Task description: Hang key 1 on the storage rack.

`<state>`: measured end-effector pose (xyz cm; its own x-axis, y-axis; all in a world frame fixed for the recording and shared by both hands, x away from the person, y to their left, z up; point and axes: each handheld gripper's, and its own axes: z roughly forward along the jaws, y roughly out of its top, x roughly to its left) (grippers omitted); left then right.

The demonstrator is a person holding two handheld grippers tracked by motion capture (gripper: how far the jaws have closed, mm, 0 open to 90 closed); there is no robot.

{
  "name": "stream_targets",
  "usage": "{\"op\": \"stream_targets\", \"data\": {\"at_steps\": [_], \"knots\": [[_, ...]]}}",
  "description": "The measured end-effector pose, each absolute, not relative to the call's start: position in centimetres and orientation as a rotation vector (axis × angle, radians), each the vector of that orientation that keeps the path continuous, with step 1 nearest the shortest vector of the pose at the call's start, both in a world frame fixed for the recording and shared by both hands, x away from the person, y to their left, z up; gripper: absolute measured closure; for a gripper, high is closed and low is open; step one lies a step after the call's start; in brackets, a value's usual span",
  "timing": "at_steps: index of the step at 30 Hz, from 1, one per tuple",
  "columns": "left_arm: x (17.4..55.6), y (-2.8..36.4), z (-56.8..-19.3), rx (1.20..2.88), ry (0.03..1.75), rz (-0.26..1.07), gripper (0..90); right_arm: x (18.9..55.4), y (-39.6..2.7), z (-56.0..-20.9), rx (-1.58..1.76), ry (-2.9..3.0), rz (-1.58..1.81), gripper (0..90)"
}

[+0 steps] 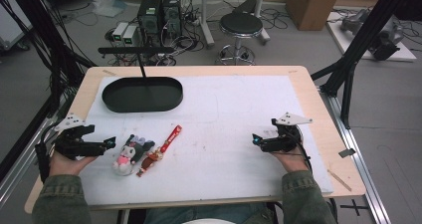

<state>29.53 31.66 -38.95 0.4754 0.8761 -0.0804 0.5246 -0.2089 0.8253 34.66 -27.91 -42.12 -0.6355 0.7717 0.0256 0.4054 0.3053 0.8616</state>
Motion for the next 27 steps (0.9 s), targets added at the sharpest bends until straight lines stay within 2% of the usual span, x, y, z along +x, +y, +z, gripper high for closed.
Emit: {"op": "stream_targets", "data": {"at_steps": [19, 27], "knots": [[30.2, 28.9, -37.9, 1.922, 1.12, 0.475, 6.2, 34.7, -27.9, -42.1, 1.052, 2.189, 1.271, 0.6], [31.1, 26.9, -38.2, 2.009, 1.094, 0.466, 6.2, 34.6, -27.9, -42.2, 1.049, 2.194, 1.264, 0.6]]}}
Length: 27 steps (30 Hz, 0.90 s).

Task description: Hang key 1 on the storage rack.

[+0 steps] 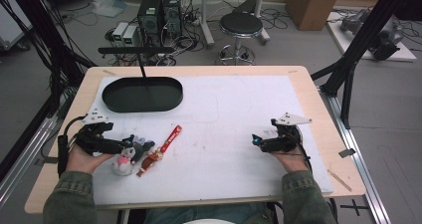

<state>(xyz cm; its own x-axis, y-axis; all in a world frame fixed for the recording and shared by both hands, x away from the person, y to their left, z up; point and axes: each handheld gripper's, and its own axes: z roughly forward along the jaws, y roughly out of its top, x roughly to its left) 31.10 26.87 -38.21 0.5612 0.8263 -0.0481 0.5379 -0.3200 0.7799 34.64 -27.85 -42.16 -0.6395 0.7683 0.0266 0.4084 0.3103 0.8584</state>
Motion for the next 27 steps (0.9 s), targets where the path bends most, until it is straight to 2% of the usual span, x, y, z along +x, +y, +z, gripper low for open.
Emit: {"op": "stream_targets", "data": {"at_steps": [27], "knots": [[33.5, 19.6, -38.3, 2.262, 1.013, 0.42, 6.6, 34.5, -27.9, -42.0, 1.046, 2.178, 1.258, 0.6]]}}
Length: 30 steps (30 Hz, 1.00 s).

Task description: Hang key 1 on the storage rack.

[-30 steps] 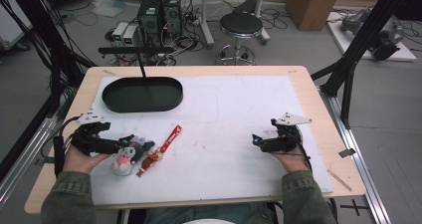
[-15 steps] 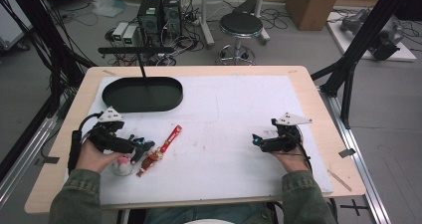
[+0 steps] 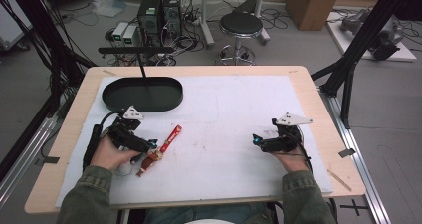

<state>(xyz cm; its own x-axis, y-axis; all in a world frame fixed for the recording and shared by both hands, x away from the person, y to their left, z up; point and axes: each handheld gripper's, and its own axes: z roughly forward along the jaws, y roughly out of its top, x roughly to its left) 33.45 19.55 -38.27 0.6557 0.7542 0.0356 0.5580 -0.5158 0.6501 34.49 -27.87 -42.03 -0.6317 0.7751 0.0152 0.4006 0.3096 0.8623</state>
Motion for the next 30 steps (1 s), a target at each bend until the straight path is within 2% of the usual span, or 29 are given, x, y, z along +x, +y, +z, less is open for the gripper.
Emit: {"op": "stream_targets", "data": {"at_steps": [12, 22, 28, 30], "knots": [[35.9, 14.7, -38.5, 2.369, 0.996, 0.38, 6.6, 34.5, -27.9, -42.1, 1.045, 2.185, 1.255, 0.6], [37.3, 12.7, -39.7, 2.462, 0.964, 0.311, 7.8, 34.5, -28.0, -42.0, 1.052, 2.181, 1.263, 0.6], [37.7, 11.5, -40.2, 2.49, 0.984, 0.289, 14.1, 34.6, -27.9, -42.2, 1.049, 2.193, 1.261, 0.6], [38.0, 11.3, -40.2, 2.501, 1.003, 0.275, 20.8, 34.6, -28.0, -42.1, 1.059, 2.191, 1.267, 0.6]]}}
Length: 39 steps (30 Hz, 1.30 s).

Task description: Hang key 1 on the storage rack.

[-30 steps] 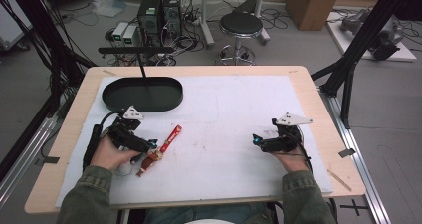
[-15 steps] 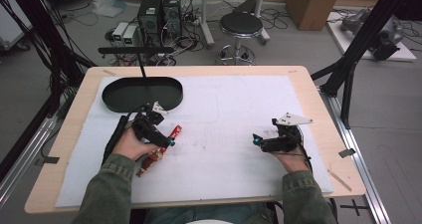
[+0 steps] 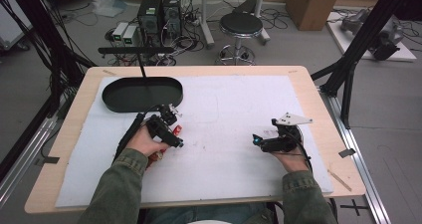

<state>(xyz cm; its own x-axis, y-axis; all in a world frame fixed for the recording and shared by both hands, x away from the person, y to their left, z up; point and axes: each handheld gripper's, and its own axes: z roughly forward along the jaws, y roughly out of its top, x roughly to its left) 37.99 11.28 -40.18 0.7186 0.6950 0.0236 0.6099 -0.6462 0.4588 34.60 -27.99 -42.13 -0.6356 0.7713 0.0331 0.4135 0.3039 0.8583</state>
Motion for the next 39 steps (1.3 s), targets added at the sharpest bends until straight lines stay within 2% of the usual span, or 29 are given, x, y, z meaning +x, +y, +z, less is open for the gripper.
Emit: {"op": "stream_targets", "data": {"at_steps": [2, 3, 4, 8, 13, 14, 22, 27, 28, 31, 39], "knots": [[38.3, 11.0, -40.1, 2.511, 1.012, 0.261, 22.8, 34.7, -28.0, -42.1, 1.05, 2.188, 1.269, 0.6], [38.4, 10.9, -40.1, 2.516, 1.015, 0.263, 27.9, 34.7, -28.1, -42.1, 1.051, 2.184, 1.274, 0.6], [38.5, 10.8, -40.1, 2.515, 1.014, 0.27, 27.9, 34.7, -28.1, -42.1, 1.051, 2.184, 1.274, 0.6], [38.6, 10.4, -40.1, 2.531, 1.004, 0.272, 38.5, 34.6, -28.1, -42.1, 1.061, 2.18, 1.277, 0.6], [38.8, 10.5, -40.2, 2.537, 1.01, 0.253, 40.9, 34.6, -28.2, -42.1, 1.057, 2.18, 1.28, 0.6], [38.8, 10.5, -40.2, 2.534, 1.009, 0.253, 45.0, 34.6, -28.2, -42.1, 1.057, 2.18, 1.281, 0.6], [39.3, 10.5, -41.1, 2.578, 1.032, 0.245, 45.5, 34.7, -28.1, -42.1, 1.058, 2.18, 1.278, 0.7], [39.5, 10.4, -41.4, 2.585, 1.056, 0.259, 59.8, 34.6, -28.0, -42.1, 1.054, 2.191, 1.277, 0.6], [39.5, 10.5, -41.4, 2.578, 1.056, 0.24, 59.8, 34.6, -28.0, -42.1, 1.054, 2.191, 1.277, 0.6], [39.6, 10.6, -41.4, 2.572, 1.041, 0.19, 75.2, 34.6, -28.1, -42.1, 1.055, 2.188, 1.278, 0.6], [39.7, 11.0, -41.3, 2.562, 1.033, 0.16, 77.4, 34.7, -28.1, -42.1, 1.052, 2.185, 1.278, 0.6]]}}
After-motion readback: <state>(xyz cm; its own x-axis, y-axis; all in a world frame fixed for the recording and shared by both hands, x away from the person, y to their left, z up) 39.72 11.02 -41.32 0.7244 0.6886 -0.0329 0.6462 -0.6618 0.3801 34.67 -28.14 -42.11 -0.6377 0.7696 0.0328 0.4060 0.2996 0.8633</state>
